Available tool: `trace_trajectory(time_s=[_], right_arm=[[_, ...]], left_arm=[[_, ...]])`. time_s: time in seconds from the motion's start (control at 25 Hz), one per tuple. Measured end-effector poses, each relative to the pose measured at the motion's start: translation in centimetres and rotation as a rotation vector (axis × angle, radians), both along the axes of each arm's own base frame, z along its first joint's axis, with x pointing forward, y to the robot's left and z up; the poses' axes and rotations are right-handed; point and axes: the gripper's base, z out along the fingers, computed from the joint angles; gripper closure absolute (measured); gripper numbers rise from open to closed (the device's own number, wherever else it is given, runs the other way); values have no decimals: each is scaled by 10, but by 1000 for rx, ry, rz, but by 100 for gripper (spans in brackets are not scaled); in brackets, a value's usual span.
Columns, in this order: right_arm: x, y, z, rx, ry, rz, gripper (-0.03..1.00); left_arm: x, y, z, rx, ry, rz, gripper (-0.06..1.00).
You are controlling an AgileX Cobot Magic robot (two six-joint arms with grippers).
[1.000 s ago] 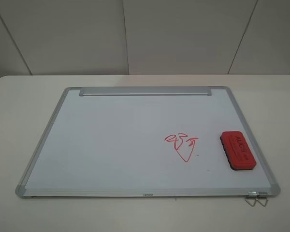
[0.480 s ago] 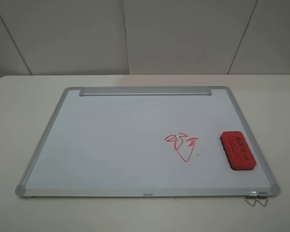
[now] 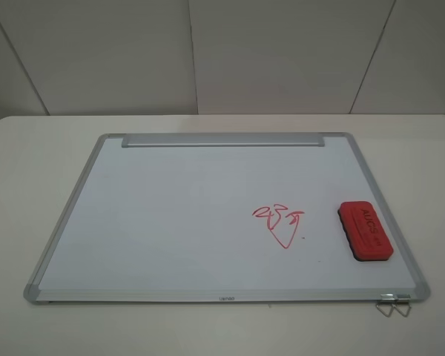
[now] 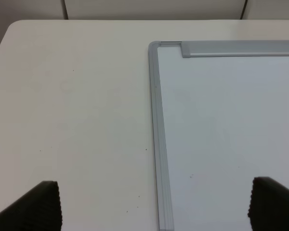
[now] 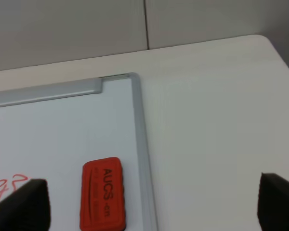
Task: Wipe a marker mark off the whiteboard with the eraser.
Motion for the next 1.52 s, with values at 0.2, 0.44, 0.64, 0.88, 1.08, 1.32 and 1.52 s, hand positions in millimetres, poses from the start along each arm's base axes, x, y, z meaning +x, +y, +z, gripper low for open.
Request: trace_trajectory(time_s=[0.2, 0.44, 0.64, 0.88, 1.08, 1.32, 1.52], right_arm=[[0, 0, 0, -5, 1, -23, 20], [0, 0, 0, -6, 1, -23, 20], [0, 0, 0, -7, 1, -22, 20], [0, 0, 0, -6, 1, -23, 20], [0, 0, 0, -6, 1, -23, 20], [0, 0, 0, -6, 1, -23, 20], [0, 0, 0, -6, 1, -23, 20]], left_arm=[[0, 0, 0, 0, 0, 0, 17], [0, 0, 0, 0, 0, 0, 17], [0, 0, 0, 0, 0, 0, 17], [0, 0, 0, 0, 0, 0, 17], [0, 0, 0, 0, 0, 0, 17], [0, 0, 0, 0, 0, 0, 17], [0, 0, 0, 0, 0, 0, 17]])
